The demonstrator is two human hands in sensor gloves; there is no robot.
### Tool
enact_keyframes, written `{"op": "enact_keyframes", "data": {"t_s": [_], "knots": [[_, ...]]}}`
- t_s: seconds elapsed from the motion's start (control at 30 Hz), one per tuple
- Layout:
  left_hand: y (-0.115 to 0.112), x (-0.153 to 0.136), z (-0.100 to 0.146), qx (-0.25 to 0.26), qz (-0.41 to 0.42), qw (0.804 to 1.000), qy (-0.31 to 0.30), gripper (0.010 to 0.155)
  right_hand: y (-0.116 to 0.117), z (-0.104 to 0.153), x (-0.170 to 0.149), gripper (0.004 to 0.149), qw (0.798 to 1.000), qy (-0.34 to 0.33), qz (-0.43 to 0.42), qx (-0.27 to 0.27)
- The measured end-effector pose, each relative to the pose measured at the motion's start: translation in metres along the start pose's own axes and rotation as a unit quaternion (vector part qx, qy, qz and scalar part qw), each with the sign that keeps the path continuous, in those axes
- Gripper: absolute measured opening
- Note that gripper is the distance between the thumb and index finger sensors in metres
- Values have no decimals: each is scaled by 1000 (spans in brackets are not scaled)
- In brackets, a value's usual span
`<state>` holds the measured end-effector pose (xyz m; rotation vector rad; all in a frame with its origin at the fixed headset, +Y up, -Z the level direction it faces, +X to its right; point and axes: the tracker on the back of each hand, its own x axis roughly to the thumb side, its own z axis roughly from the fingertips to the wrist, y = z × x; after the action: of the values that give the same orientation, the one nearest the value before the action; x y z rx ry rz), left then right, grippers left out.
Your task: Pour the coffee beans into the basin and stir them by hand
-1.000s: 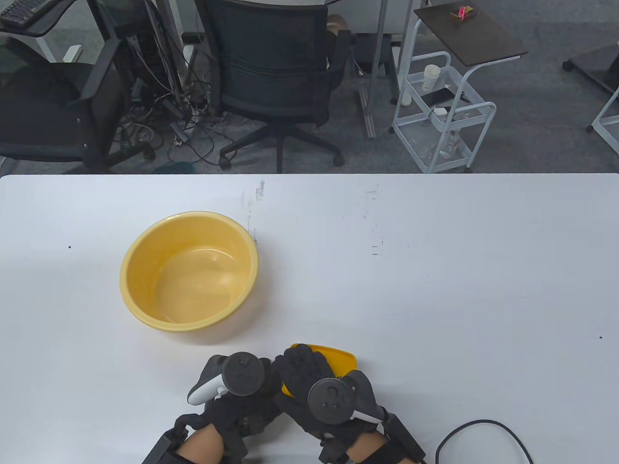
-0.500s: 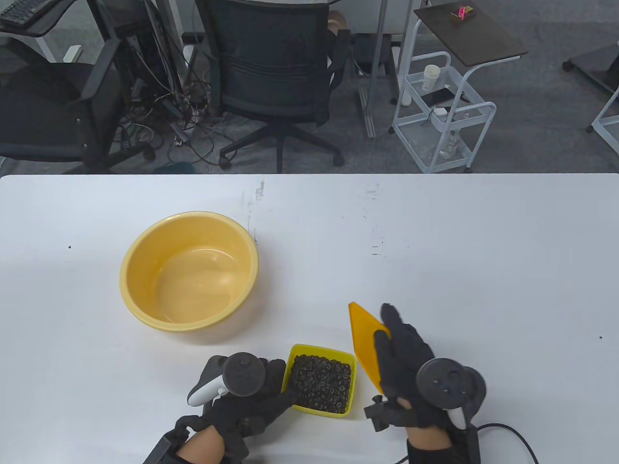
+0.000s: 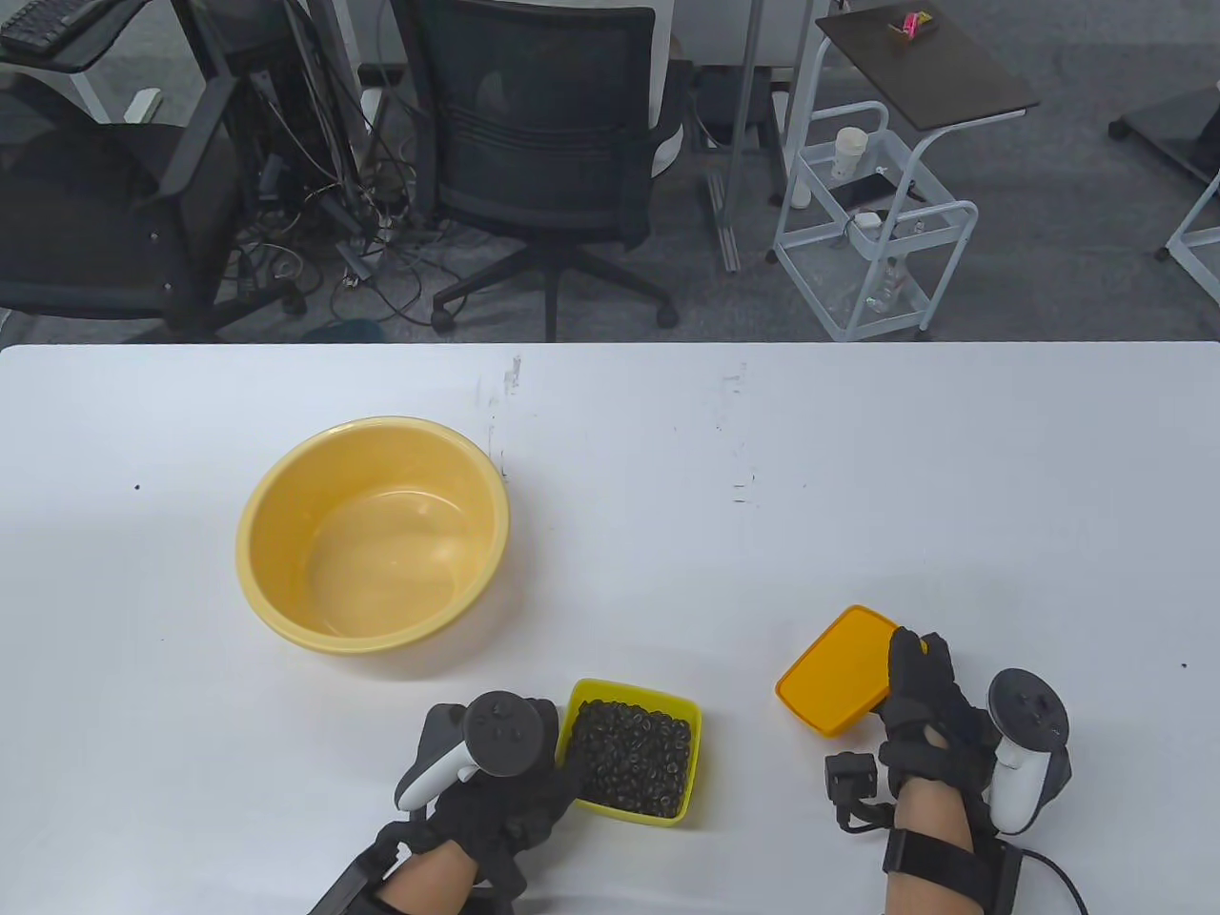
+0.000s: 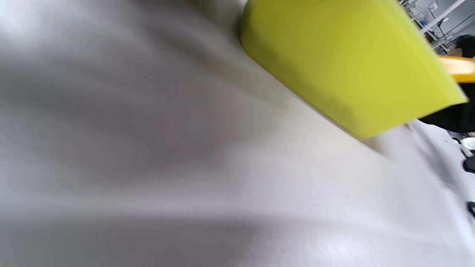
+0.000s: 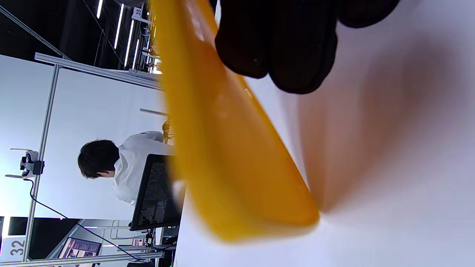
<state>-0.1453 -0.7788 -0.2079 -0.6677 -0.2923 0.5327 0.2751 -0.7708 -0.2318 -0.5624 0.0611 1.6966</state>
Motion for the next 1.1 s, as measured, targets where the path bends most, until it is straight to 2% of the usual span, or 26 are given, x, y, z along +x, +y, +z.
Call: {"op": "enact_keyframes", "data": {"t_s": [0.13, 0.27, 0.43, 0.63, 0.73, 0.8, 0.9, 1.0, 1.07, 1.1], "knots": [[4, 3, 5, 53, -30, 998, 26, 63, 4, 2, 4, 84, 999, -35, 6, 4], [9, 3, 8, 74, -34, 996, 30, 60, 7, 3, 5, 85, 998, -46, 34, -5], [24, 0, 20, 133, -19, 991, 26, 59, 13, 7, 12, 84, 986, -67, 150, -35], [37, -13, 29, 170, 39, 984, 24, 63, 22, 15, 23, 83, 969, -102, 221, -49], [39, -19, 28, 137, 106, 985, 1, 70, 31, 25, 34, 82, 956, -138, 255, -48], [36, -24, 26, 78, 217, 972, -37, 78, 40, 36, 44, 82, 945, -170, 277, -42], [32, -30, 22, 28, 306, 949, -71, 86, 52, 51, 57, 81, 929, -210, 302, -35], [28, -30, 21, -47, 410, 902, -127, 97, 70, 66, 69, 80, 909, -248, 334, -15], [29, -29, 22, -75, 454, 876, -149, 97, 80, 75, 70, 80, 892, -259, 371, 6], [30, -28, 23, -76, 470, 866, -154, 92, 86, 82, 68, 79, 870, -268, 414, -1]]}}
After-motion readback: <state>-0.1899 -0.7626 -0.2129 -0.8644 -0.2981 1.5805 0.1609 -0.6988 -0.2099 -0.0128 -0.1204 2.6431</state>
